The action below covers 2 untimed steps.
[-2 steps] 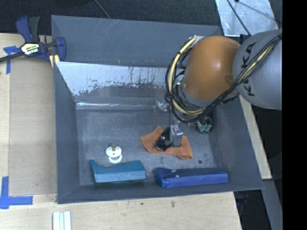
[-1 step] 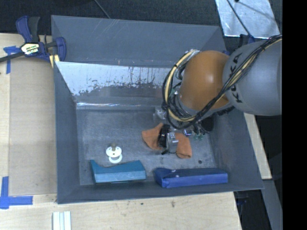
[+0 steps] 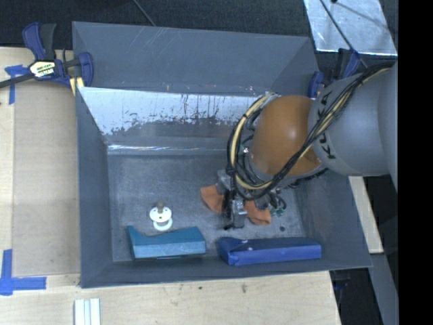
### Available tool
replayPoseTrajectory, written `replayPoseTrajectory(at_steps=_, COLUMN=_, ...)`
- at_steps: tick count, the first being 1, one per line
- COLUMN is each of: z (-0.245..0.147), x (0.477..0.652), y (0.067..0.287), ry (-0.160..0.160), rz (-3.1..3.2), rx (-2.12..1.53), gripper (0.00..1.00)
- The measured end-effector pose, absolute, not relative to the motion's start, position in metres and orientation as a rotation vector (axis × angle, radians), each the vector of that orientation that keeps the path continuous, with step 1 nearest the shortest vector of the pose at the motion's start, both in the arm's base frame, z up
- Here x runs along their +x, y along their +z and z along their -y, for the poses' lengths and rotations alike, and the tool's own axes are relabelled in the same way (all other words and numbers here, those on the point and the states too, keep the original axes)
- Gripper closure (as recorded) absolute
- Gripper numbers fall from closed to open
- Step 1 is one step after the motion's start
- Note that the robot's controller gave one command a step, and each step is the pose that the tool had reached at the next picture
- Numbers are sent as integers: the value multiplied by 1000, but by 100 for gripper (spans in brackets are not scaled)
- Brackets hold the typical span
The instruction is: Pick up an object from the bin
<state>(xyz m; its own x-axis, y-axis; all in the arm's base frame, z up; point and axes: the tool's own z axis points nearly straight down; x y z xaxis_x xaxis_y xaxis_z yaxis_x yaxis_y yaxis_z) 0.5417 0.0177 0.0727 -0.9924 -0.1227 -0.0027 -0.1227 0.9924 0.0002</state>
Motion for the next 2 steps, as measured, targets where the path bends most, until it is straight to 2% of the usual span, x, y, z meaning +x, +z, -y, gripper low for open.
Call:
replayPoseTrajectory(at_steps=1, z=-18, x=542, y=73, ry=1, rz=-3133, rx=-193, gripper=100)
replayPoseTrajectory(at_steps=2, z=-57, x=511, y=158, ry=1, rz=-3134, rx=-198, gripper=100)
